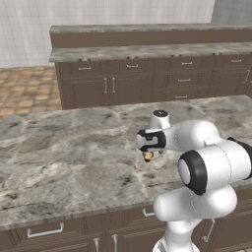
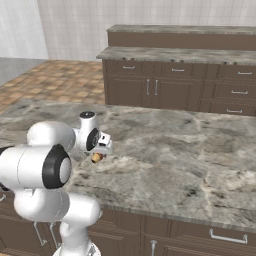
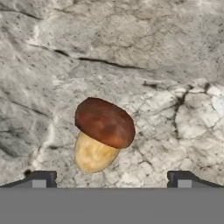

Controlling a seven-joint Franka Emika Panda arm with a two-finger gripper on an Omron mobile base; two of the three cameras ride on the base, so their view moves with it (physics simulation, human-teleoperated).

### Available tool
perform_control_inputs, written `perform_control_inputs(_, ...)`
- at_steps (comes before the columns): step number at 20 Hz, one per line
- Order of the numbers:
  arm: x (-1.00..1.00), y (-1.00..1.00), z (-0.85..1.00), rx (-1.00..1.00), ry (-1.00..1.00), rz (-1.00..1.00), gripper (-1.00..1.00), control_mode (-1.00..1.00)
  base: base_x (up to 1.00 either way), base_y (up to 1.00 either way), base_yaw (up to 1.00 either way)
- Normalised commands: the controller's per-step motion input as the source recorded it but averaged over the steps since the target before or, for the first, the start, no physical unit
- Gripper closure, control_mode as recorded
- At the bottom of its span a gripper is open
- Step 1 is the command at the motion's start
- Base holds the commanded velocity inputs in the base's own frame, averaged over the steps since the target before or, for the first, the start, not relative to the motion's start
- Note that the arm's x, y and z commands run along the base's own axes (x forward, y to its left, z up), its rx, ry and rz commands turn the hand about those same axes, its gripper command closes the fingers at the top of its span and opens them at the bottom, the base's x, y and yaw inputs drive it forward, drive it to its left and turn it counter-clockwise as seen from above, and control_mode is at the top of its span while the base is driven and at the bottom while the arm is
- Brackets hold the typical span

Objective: Place the mushroom in the correct fridge rack based on whether it is a fruit or vegetable. Finally, close the fridge door.

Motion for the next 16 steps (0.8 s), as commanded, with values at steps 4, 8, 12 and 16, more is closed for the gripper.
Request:
perform_control_inputs(4, 0.34, 0.01, -0.38, 0.00, 0.06, -0.01, -1.00, -1.00, 0.00, 0.00, 0.00)
perform_control_inputs(8, 0.34, 0.00, -0.23, 0.00, 0.01, 0.00, -1.00, -1.00, 0.00, 0.00, 0.00)
perform_control_inputs(12, 0.05, 0.01, -0.23, 0.00, 0.00, 0.00, -1.00, -1.00, 0.00, 0.00, 0.00)
perform_control_inputs(16, -0.21, 0.00, -0.30, 0.00, -0.06, 0.00, -1.00, -1.00, 0.00, 0.00, 0.00)
